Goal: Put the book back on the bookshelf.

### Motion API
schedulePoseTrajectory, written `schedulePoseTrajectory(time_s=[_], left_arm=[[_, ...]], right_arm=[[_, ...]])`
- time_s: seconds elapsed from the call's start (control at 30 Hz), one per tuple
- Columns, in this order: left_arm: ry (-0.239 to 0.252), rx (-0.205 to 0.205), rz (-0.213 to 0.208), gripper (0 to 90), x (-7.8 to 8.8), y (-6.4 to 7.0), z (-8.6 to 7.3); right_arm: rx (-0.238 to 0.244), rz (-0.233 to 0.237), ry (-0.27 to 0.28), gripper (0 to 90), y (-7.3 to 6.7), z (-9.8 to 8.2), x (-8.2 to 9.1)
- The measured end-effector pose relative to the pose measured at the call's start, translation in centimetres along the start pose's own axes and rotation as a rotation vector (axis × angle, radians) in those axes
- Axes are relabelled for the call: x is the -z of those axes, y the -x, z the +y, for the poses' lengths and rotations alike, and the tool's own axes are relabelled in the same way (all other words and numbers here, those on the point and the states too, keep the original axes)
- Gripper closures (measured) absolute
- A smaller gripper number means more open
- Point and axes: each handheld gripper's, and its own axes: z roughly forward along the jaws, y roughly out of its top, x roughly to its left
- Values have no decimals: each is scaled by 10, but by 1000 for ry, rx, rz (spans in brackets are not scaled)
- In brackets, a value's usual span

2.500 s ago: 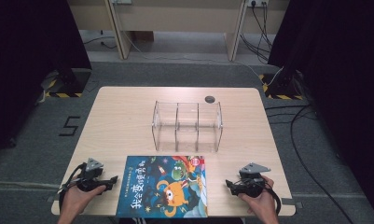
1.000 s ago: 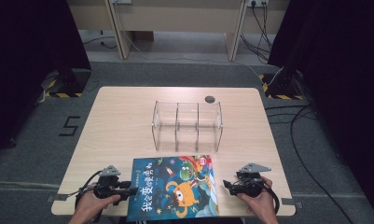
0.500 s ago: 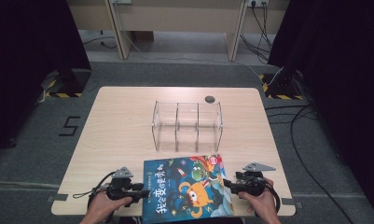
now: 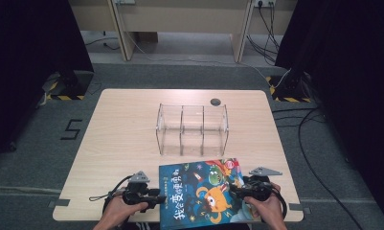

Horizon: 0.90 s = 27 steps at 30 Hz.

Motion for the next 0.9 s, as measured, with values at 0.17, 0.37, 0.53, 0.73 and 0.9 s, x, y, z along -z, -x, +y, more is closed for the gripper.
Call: schedulePoseTrajectory(time_s=[0.17,0.37,0.53,0.73,0.9], left_arm=[[12,6,-3,538,-2,2,0],[22,-1,7,505,-4,5,-1],[33,0,21,500,-4,6,-2],[42,9,22,489,-3,4,-3],[42,9,18,492,-2,3,-2]], right_arm=[[-170,45,65,300,12,-1,1],[-240,49,86,290,11,-3,2],[-407,76,137,291,10,-12,7],[-608,224,161,318,14,-26,14],[-512,220,163,419,10,-26,17]])
